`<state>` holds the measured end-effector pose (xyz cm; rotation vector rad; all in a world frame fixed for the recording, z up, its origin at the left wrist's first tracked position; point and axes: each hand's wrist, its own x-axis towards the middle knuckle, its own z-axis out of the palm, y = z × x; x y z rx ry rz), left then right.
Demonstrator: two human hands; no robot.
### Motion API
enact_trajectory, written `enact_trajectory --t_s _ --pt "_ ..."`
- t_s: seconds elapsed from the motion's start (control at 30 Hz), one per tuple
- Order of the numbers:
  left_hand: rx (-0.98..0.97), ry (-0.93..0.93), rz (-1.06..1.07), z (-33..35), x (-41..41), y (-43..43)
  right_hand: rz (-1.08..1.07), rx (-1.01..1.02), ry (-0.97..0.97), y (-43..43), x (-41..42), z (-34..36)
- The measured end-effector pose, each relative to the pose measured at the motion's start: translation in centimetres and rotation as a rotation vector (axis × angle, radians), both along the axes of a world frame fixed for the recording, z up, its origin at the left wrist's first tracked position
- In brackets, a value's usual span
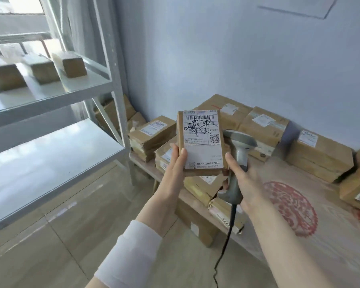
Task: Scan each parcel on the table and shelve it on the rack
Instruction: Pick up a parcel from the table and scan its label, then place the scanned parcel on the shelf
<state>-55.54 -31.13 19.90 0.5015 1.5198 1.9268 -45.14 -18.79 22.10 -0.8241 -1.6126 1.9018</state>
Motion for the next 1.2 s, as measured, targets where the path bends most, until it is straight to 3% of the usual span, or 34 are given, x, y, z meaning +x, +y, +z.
enact_trajectory --t_s 0.27,0.63,0.97,1.2 --pt "0.084 -0.002 0.213 0.6 -10.8 -12.2 0.168 0.03 -0.06 -10.5 -14.0 1.5" --pt "0.021 0.029 0.539 0.3 -25.3 -26.5 0.485 -0.016 -0.032 -24.1 -32.9 0.2" --pt "-0.075 0.047 0.701 -0.6 -38.1 -32.5 0.614 0.014 -0.082 -30.1 -48.8 -1.6" --pt "-0.119 -0.057 0.73 -0.9 -44.6 -36.3 0.643 -0.021 -0.115 -33.8 -55.6 -2.1"
